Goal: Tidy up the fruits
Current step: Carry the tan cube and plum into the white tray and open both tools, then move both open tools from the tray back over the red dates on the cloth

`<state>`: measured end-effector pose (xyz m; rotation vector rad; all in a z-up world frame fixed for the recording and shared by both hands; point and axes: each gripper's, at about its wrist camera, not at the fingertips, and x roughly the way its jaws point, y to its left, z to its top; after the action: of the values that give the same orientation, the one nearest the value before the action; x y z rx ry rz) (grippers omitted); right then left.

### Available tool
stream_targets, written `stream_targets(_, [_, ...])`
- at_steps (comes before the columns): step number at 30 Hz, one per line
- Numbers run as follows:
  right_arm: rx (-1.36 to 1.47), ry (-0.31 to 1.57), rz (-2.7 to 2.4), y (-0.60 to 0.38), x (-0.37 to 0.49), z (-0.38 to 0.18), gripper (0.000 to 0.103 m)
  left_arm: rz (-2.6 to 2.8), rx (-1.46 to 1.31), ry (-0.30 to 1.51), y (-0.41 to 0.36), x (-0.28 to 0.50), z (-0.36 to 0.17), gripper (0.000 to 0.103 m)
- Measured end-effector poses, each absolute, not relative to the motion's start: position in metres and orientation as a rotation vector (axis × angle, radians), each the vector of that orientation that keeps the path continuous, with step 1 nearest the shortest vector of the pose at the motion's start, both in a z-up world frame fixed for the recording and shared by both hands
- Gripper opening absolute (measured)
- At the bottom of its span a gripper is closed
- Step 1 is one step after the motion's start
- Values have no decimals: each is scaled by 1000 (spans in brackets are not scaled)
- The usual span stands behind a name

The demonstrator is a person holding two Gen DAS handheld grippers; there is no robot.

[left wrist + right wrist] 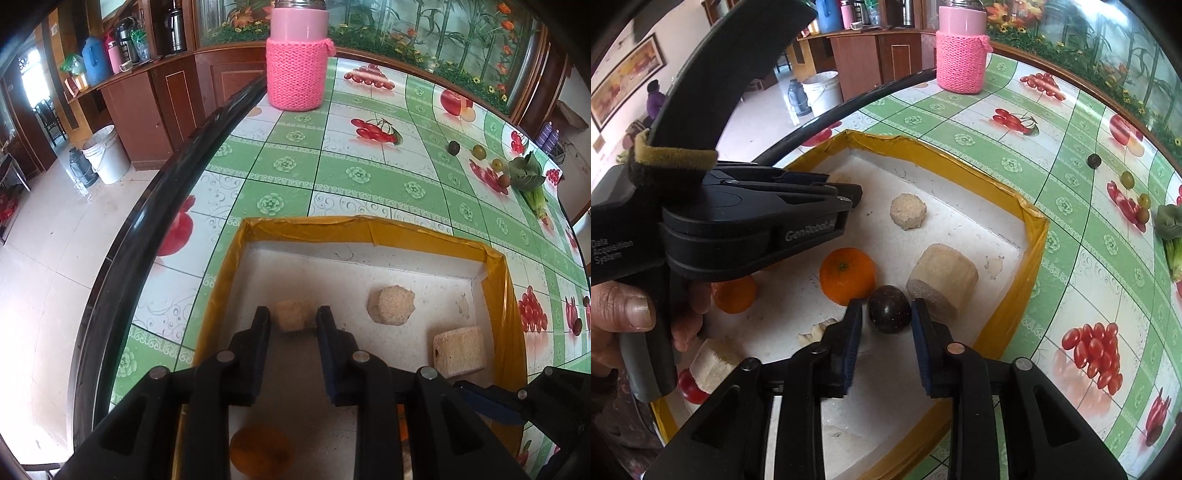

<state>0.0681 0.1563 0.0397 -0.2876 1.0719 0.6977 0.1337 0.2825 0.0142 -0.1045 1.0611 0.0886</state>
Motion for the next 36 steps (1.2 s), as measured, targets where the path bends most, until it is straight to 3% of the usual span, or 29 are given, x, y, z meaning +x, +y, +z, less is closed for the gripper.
stream_targets(23, [-190,1003,702,113,9,75,39,142,-45,992,266,85,47,60])
stream_targets(36, [-46,1028,508,5,-5,64,43,30,22,968,188,68,68,69])
